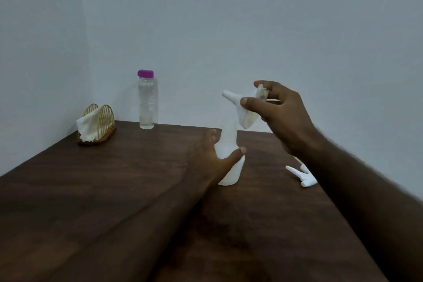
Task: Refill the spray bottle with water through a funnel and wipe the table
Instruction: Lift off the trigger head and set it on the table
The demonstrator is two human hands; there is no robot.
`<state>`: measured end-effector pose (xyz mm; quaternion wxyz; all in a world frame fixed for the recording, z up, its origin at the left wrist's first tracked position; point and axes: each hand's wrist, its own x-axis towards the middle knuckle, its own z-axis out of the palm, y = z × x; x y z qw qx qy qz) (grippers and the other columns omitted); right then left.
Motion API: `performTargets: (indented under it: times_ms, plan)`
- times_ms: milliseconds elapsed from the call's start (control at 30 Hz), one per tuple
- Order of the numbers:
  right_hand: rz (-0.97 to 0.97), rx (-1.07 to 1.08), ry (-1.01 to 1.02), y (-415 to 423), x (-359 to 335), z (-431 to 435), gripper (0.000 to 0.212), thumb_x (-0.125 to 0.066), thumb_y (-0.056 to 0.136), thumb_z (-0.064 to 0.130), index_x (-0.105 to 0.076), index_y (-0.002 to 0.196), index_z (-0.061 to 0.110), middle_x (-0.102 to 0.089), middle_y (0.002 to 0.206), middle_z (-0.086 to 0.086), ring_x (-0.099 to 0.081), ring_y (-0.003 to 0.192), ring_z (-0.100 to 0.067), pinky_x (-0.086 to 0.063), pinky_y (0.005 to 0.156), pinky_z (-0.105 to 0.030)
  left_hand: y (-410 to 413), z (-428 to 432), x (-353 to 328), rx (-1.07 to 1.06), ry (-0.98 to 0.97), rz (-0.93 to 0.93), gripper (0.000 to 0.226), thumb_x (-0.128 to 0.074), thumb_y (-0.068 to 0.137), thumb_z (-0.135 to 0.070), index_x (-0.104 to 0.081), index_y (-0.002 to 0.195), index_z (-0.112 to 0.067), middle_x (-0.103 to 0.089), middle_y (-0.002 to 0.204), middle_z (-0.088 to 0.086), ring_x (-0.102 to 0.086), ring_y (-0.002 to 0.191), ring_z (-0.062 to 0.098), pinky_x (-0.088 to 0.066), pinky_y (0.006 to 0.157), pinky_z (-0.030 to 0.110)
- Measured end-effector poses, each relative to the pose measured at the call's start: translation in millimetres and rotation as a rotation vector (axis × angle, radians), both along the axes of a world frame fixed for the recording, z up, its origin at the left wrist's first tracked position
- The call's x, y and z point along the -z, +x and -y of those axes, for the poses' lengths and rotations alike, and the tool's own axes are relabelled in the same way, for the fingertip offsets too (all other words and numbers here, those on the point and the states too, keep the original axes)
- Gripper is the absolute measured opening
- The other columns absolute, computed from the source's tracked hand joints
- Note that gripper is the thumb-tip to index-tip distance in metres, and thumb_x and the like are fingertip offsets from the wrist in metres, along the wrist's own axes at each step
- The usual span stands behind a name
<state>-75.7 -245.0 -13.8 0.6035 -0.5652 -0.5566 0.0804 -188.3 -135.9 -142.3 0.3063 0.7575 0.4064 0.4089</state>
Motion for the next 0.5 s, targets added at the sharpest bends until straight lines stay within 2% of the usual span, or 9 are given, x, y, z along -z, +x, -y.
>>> performTargets:
  times_ms: [100, 167, 233, 300, 400, 500]
  plan:
    - [0.006, 0.017, -0.057, 13, 4, -1, 0.070, -0.078, 0.066, 0.045, -0.051, 0.128, 0.026, -0.060, 0.119, 0.006, -0.064, 0.105, -0.009, -0.057, 0.079, -0.032, 13, -2, 16, -0.006, -0.016, -0.080, 0.091, -0.060, 0.065, -0.080, -0.034, 0.136, -0.029, -0.050, 0.128, -0.008, -0.044, 0.103, 0.006, -0.033, 0.087, 0.023]
    - [0.037, 0.049, -0.045, 18, 5, -1, 0.070, -0.078, 0.062, 0.046, -0.048, 0.122, 0.024, -0.060, 0.117, 0.005, -0.063, 0.105, -0.010, -0.057, 0.079, -0.032, 12, -2, 20, -0.045, 0.031, -0.080, 0.087, -0.059, 0.062, -0.081, -0.038, 0.130, -0.032, -0.046, 0.111, -0.015, -0.040, 0.094, 0.002, -0.032, 0.081, 0.022]
    - [0.095, 0.063, -0.044, 20, 3, -2, 0.065, -0.077, 0.061, 0.045, -0.051, 0.117, 0.025, -0.061, 0.116, 0.006, -0.062, 0.106, -0.011, -0.055, 0.084, -0.032, 8, -1, 18, -0.069, 0.083, -0.063, 0.087, -0.053, 0.055, -0.085, -0.041, 0.123, -0.033, -0.041, 0.102, -0.018, -0.041, 0.089, 0.002, -0.032, 0.076, 0.021]
    - [0.140, 0.048, -0.064, 23, -2, -4, 0.059, -0.075, 0.063, 0.041, -0.054, 0.116, 0.024, -0.062, 0.115, 0.007, -0.062, 0.108, -0.010, -0.054, 0.087, -0.033, 6, 1, 15, -0.073, 0.099, -0.040, 0.087, -0.051, 0.052, -0.086, -0.043, 0.120, -0.033, -0.041, 0.100, -0.018, -0.042, 0.087, 0.001, -0.031, 0.073, 0.019]
    - [0.230, 0.029, -0.114, 21, -8, -9, 0.055, -0.073, 0.066, 0.037, -0.057, 0.118, 0.025, -0.063, 0.115, 0.013, -0.061, 0.107, -0.003, -0.051, 0.085, -0.027, 4, 3, 16, -0.078, 0.102, -0.036, 0.083, -0.057, 0.056, -0.082, -0.043, 0.121, -0.032, -0.042, 0.099, -0.020, -0.042, 0.083, -0.001, -0.026, 0.067, 0.011]
    - [0.340, 0.027, -0.146, 17, -12, -15, 0.052, -0.073, 0.073, 0.033, -0.060, 0.122, 0.026, -0.063, 0.116, 0.016, -0.059, 0.108, 0.002, -0.047, 0.081, -0.020, 5, -2, 19, -0.065, 0.078, -0.051, 0.083, -0.063, 0.064, -0.077, -0.042, 0.129, -0.030, -0.052, 0.120, -0.011, -0.046, 0.098, 0.004, -0.031, 0.083, 0.018]
